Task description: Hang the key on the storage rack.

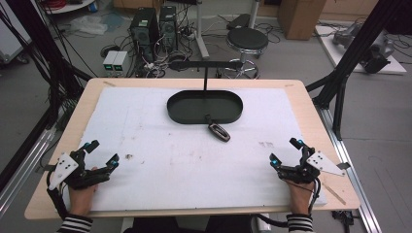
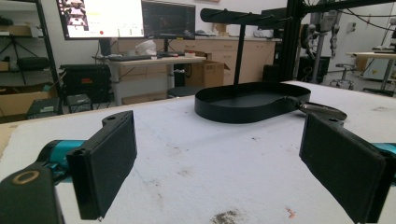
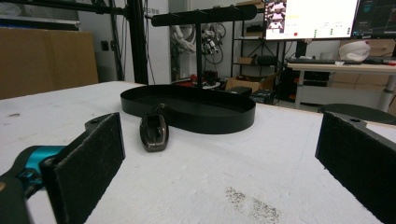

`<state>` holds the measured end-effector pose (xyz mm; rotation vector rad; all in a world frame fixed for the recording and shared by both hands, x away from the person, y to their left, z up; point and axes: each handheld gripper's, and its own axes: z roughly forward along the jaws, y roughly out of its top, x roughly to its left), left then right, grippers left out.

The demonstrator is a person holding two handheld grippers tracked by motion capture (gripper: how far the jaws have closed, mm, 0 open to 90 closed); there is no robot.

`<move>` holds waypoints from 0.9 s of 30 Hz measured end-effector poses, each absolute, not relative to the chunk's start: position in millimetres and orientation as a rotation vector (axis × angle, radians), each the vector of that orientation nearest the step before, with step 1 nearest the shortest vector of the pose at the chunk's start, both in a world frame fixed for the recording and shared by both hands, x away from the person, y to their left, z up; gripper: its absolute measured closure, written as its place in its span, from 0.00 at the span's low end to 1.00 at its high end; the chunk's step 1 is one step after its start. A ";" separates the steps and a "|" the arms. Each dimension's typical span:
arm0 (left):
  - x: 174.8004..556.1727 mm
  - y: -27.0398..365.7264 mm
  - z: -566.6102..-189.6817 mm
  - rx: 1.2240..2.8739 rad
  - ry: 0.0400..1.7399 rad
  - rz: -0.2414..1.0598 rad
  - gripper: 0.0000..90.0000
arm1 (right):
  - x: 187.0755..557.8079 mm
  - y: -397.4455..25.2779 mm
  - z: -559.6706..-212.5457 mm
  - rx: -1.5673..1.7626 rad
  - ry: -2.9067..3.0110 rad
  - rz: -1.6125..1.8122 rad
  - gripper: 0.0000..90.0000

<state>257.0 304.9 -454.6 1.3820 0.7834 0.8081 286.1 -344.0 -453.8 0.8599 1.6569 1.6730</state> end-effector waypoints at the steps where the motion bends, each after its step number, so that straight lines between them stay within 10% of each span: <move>1: 256.9 304.8 -454.6 1.382 0.783 0.808 0.13 | 285.9 -343.8 -453.8 0.867 1.657 1.675 0.00; 27: 256.4 304.7 -454.6 1.383 0.779 0.812 0.13 | 290.1 -345.7 -452.0 0.902 1.656 1.690 0.00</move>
